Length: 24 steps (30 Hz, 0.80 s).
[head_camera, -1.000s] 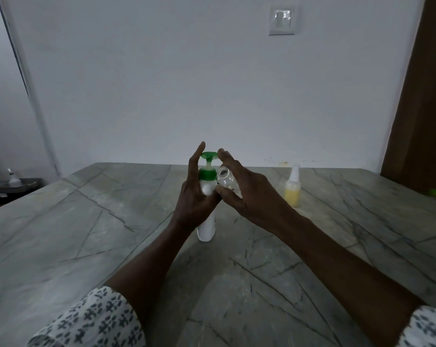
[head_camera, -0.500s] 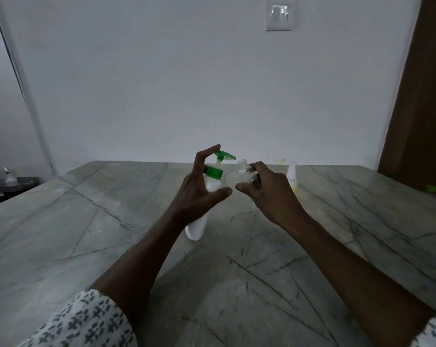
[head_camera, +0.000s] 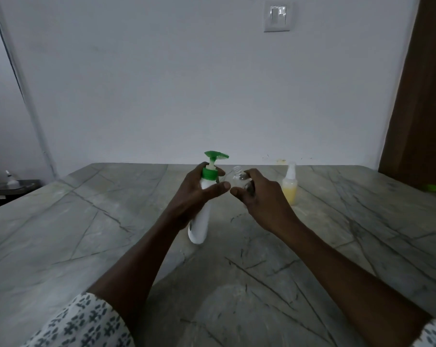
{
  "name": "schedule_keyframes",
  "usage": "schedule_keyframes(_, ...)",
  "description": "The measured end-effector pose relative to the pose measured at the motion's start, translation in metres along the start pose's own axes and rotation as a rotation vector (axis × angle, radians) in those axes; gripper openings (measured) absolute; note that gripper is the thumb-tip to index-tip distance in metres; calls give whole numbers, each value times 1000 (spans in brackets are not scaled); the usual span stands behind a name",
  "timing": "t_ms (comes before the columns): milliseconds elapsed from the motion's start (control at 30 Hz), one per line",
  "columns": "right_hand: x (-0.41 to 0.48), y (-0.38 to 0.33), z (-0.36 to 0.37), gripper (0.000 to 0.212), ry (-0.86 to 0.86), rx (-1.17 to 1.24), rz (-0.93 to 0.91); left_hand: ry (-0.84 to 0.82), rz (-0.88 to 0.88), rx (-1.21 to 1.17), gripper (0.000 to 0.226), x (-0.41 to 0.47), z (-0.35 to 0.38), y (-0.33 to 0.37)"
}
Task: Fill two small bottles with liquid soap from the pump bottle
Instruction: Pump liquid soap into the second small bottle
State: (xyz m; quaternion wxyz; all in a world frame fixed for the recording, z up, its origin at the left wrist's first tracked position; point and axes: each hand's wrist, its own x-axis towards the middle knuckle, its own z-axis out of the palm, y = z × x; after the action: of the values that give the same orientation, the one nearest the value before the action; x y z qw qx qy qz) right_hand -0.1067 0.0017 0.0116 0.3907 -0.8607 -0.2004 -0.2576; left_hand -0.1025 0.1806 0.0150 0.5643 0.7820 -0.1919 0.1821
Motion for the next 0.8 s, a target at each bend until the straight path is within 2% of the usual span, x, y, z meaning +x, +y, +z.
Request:
schedule_keyframes(67, -4, 2, 9, 33, -62, 144, 99, 1, -42, -28, 35, 1, -2, 1)
schedule_keyframes(133, -11, 2, 18, 30, -143, 228, 168, 35, -79, -42, 48, 1, -3, 4)
schedule_keyframes(167, -13, 1, 21, 31, -167, 196, 166, 65, -79, -40, 53, 3, -3, 5)
schedule_keyframes(200, -15, 0, 23, 32, -178, 151, 156, 98, -64, -52, 50, 4, -4, 5)
schedule_keyframes(267, -16, -2, 25, 34, -171, 141, 166, 154, 5, -109, 26, 8, -8, 6)
schedule_keyframes(400, -18, -2, 27, 37, -194, 232, 231, 175, 43, -261, 43, 11, -11, 12)
schedule_keyframes(500, -18, -1, 29, 35, -178, 314, 260, 193, -22, -461, 52, 9, -5, 19)
schedule_keyframes(600, -16, 0, 28, 34, -161, 295, 238, 198, -165, -479, 65, 12, -5, 24)
schedule_keyframes(700, -13, -3, 25, 35, -134, 282, 179, 185, -183, -375, 55, 16, -3, 27)
schedule_keyframes(800, -7, -7, 15, 33, -44, 150, 39, 172, -202, -401, 50, 13, -2, 28)
